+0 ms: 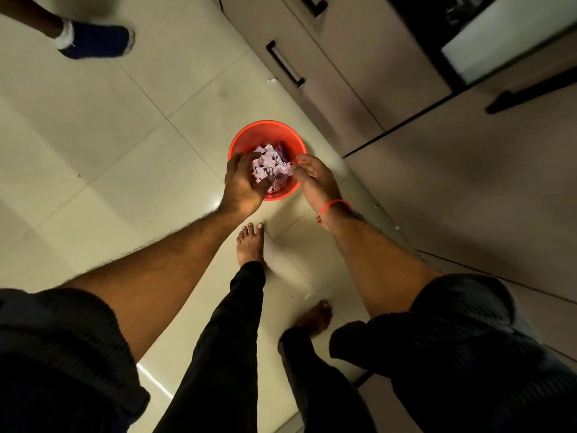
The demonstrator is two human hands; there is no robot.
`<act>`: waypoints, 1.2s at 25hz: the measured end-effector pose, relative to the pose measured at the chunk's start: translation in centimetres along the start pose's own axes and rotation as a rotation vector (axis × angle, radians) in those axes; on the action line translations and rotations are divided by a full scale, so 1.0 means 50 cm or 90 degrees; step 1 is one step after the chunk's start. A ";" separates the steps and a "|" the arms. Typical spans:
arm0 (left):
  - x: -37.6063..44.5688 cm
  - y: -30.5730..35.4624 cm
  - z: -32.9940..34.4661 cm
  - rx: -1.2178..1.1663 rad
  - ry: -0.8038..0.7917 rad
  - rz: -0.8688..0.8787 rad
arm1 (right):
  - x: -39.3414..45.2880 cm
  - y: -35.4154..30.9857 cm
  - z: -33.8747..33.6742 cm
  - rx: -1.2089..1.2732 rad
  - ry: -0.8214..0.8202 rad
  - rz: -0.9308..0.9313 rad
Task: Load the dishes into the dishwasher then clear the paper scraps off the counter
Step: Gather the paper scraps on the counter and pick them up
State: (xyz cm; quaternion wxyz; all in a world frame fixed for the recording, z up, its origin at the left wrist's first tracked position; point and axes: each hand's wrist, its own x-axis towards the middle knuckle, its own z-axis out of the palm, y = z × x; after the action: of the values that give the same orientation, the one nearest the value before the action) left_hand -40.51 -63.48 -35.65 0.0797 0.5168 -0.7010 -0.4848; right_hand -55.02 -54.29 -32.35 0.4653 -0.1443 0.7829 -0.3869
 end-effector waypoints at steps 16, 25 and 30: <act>-0.539 0.662 -0.035 0.100 -0.077 0.356 | -0.663 -0.173 -0.499 0.094 0.177 -0.231; -0.642 0.942 0.147 0.132 -0.216 0.528 | -0.817 -0.137 -0.784 0.185 0.405 -0.279; -0.623 1.047 0.258 0.141 -0.305 0.636 | -0.829 -0.112 -0.904 0.245 0.568 -0.263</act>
State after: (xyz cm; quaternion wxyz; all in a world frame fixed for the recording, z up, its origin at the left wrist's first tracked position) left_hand -68.18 -31.04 9.69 0.0833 0.0033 -0.9059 -0.4153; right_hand -71.96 -12.38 9.48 0.0185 -0.0289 0.7751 -0.6309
